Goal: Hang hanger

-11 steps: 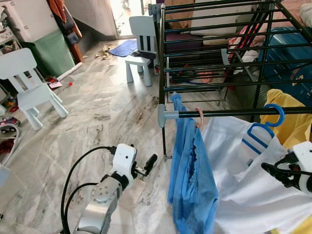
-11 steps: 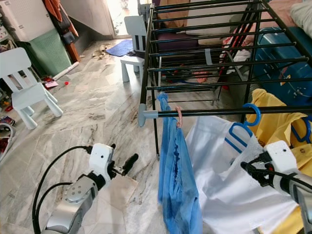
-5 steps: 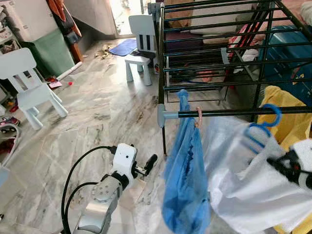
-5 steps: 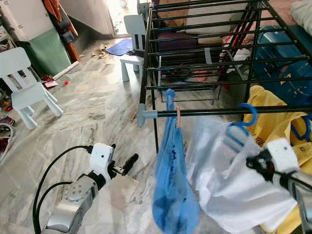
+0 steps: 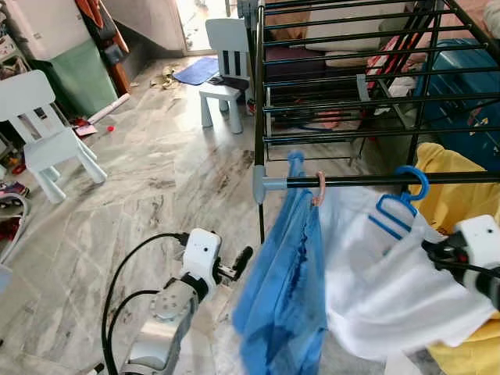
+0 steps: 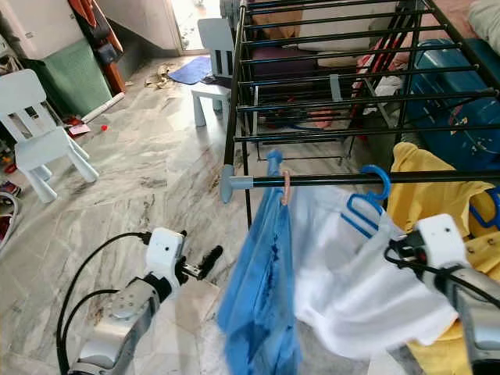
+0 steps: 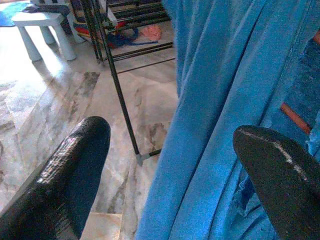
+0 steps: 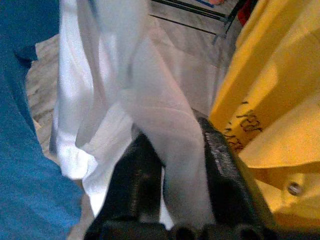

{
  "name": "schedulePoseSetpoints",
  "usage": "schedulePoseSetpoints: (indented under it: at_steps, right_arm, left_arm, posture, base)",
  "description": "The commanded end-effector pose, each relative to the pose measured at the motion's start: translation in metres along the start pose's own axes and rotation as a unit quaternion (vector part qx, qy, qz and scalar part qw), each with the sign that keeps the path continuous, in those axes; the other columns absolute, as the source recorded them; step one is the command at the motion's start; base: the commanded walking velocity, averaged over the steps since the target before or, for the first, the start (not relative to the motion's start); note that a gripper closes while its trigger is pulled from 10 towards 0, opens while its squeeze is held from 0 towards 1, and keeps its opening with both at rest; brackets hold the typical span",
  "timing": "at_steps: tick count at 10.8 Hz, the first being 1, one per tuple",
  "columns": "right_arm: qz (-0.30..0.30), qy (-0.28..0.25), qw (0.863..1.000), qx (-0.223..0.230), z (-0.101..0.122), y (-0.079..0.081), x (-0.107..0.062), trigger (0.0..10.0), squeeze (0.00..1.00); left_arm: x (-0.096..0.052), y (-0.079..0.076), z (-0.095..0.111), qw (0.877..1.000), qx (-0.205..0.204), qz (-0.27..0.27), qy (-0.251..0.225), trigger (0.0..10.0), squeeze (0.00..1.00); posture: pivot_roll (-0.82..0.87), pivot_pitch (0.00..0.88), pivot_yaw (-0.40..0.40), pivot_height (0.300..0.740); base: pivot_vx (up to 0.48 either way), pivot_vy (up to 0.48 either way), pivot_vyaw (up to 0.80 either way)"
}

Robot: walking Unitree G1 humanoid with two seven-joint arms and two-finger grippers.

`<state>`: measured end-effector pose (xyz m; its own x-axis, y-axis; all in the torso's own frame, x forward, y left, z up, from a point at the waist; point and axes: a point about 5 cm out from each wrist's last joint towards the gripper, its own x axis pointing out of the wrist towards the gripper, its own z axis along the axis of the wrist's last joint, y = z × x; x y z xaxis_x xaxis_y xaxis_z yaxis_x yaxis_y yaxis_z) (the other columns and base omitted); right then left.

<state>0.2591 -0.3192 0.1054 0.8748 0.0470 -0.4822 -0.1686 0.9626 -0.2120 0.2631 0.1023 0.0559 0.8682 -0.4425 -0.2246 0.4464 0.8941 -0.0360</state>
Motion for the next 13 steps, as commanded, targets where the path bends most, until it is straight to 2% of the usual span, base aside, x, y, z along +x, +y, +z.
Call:
schedulePoseSetpoints:
  at_steps: [1, 5, 7, 8, 10, 13]
  right_arm:
    - [-0.006, -0.037, 0.999, -0.005, 0.017, 0.003, 0.002, 0.0, 0.0]
    - [-0.09, -0.084, 0.99, 0.066, 0.028, 0.014, 0.003, 0.0, 0.0]
    - [-0.087, -0.103, 0.989, 0.059, 0.035, 0.026, 0.003, 0.0, 0.0]
    - [-0.041, -0.106, 0.992, 0.054, 0.029, 0.049, 0.004, 10.0, 0.0]
    - [-0.02, -0.082, 0.995, 0.052, 0.015, 0.069, 0.007, 10.0, 0.0]
    - [-0.027, -0.074, 0.995, 0.068, 0.013, 0.079, 0.01, 10.0, 0.0]
  left_arm:
    - [-0.002, 0.004, -0.003, 1.0, 0.006, 0.011, 0.006, 10.0, 0.0]
    - [-0.001, 0.005, -0.006, 1.0, 0.006, 0.005, 0.011, 10.0, 0.0]
    - [-0.002, 0.005, -0.006, 1.0, 0.007, 0.003, 0.01, 10.0, 0.0]
    - [-0.001, 0.005, -0.006, 1.0, 0.008, 0.005, 0.01, 10.0, 0.0]
    - [0.0, 0.005, -0.006, 1.0, 0.009, 0.008, 0.012, 10.0, 0.0]
    - [0.002, 0.006, -0.006, 1.0, 0.011, 0.009, 0.012, 10.0, 0.0]
  posture:
    - [-0.17, 0.039, 0.08, 0.74]
    - [-0.18, 0.026, 0.089, 0.74]
    - [-0.18, 0.023, 0.088, 0.74]
    - [-0.18, 0.018, 0.085, 0.74]
    - [-0.17, 0.013, 0.085, 0.74]
    - [-0.17, 0.012, 0.082, 0.74]
  base:
    - [0.0, 0.0, 0.0]
    - [0.0, 0.0, 0.0]
    - [0.0, 0.0, 0.0]
    - [0.0, 0.0, 0.0]
    - [-0.148, 0.0, 0.0]
    - [-0.415, 0.0, 0.0]
